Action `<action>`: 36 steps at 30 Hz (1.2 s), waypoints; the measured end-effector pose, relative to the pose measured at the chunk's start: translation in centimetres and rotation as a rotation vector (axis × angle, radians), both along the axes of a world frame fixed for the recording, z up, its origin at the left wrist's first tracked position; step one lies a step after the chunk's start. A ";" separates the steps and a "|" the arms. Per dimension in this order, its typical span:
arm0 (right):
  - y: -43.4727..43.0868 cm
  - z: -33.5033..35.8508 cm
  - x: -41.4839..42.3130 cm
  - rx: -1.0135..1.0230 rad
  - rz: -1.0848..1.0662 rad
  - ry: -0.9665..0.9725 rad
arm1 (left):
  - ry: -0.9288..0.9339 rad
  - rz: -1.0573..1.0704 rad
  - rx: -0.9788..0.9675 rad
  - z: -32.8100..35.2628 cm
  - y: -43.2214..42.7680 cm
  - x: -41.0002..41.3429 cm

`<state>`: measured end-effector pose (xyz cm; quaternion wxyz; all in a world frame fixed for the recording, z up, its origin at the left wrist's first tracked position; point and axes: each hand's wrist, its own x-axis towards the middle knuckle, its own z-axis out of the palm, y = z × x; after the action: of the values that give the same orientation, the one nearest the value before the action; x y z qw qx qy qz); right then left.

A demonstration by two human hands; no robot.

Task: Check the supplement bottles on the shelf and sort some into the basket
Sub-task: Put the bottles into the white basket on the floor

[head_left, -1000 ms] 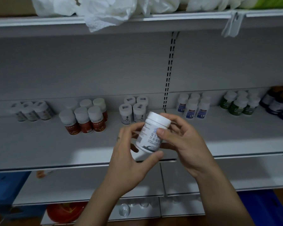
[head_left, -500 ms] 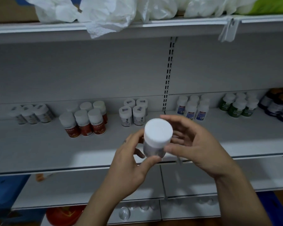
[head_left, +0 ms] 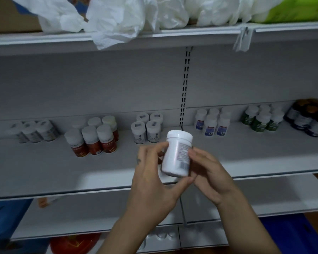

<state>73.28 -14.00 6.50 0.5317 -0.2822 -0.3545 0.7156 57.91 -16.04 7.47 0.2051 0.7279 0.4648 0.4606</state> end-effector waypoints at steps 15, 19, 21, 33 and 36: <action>-0.5 0.8 -1.8 0.272 -0.208 -0.777 | 0.039 -0.033 -0.197 -1.2 -0.4 -2.7; -1.1 1.4 -2.5 0.378 -0.209 -0.898 | -0.093 -0.033 -0.251 -1.1 -0.3 -3.4; -1.4 1.4 -2.1 0.380 -0.208 -0.880 | -0.178 -0.100 -0.322 -1.1 -0.2 -4.1; -3.4 0.9 -2.0 0.240 -0.231 -0.778 | -0.226 -0.430 -0.494 -2.2 1.7 -6.0; -3.6 0.9 -3.0 0.251 -0.203 -0.799 | -0.168 -0.376 -0.425 -2.5 2.3 -6.4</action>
<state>70.31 -17.64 7.38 0.4504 -0.5039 -0.5873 0.4454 51.50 -13.73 4.96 0.4723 0.7013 0.3890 0.3657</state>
